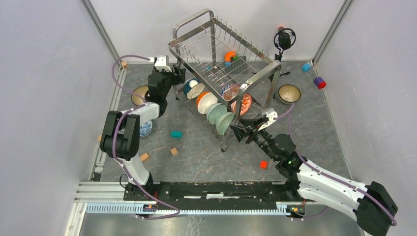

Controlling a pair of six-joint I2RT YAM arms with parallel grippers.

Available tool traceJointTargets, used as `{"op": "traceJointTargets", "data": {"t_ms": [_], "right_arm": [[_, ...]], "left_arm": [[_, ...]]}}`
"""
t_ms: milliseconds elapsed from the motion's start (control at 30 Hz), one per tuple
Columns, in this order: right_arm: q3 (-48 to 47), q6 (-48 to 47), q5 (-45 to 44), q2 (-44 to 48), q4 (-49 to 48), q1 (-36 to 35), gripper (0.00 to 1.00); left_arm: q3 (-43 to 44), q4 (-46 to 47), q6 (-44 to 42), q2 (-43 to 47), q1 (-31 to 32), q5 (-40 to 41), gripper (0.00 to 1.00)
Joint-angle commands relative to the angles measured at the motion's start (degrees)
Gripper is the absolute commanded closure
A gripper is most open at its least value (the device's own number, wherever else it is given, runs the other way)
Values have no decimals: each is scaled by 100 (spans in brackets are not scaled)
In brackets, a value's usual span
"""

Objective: Unload the bowls from the dish rack
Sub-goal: Adjust the dish rack at the center of the board.

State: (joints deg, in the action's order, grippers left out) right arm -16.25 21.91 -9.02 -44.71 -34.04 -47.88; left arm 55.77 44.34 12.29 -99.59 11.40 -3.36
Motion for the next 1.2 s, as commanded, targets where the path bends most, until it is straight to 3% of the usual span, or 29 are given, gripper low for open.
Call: {"op": "traceJointTargets", "data": {"t_ms": [0, 133, 200, 400, 733, 1167], "right_arm": [[-101, 26, 430, 58, 3, 24, 32], [-154, 51, 420, 13, 3, 26, 16], [-193, 84, 348, -38, 11, 27, 13], [-248, 168, -10, -139, 3, 29, 10], [-317, 35, -631, 36, 478, 24, 10], [-445, -366, -1393, 538, 1600, 51, 7]], "left_arm": [[493, 127, -471, -203, 37, -39, 34], [625, 29, -606, -269, 94, -23, 61], [637, -25, -681, -273, 136, -29, 68], [328, -105, -772, -53, 295, 59, 97], [-554, -394, -452, 1090, 625, 901, 98], [-1789, -1431, 243, 3141, 983, 2001, 98]]}}
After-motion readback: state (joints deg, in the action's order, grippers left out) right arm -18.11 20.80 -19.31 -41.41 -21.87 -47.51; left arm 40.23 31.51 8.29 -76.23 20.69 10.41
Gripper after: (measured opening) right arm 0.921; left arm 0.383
